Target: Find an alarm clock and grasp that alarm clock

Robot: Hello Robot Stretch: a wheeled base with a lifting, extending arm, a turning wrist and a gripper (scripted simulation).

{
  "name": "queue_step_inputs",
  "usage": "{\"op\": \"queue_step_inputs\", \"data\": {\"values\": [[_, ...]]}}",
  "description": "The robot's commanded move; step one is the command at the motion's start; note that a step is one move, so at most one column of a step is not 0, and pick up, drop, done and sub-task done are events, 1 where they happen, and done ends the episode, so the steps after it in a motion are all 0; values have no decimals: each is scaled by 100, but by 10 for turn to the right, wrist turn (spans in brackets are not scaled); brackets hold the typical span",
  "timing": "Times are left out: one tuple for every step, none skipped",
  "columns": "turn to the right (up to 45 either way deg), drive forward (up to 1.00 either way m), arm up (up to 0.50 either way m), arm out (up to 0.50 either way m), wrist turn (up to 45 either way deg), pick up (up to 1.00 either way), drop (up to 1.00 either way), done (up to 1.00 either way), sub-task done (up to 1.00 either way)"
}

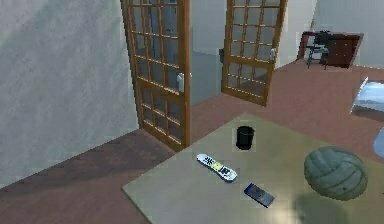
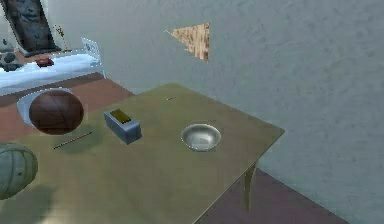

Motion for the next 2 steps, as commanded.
{"op": "queue_step_inputs", "data": {"values": [[-180, 0, 0, 0, 0, 0, 0, 0, 0], [0, 0, 50, 0, 0, 0, 0, 0, 0]]}}
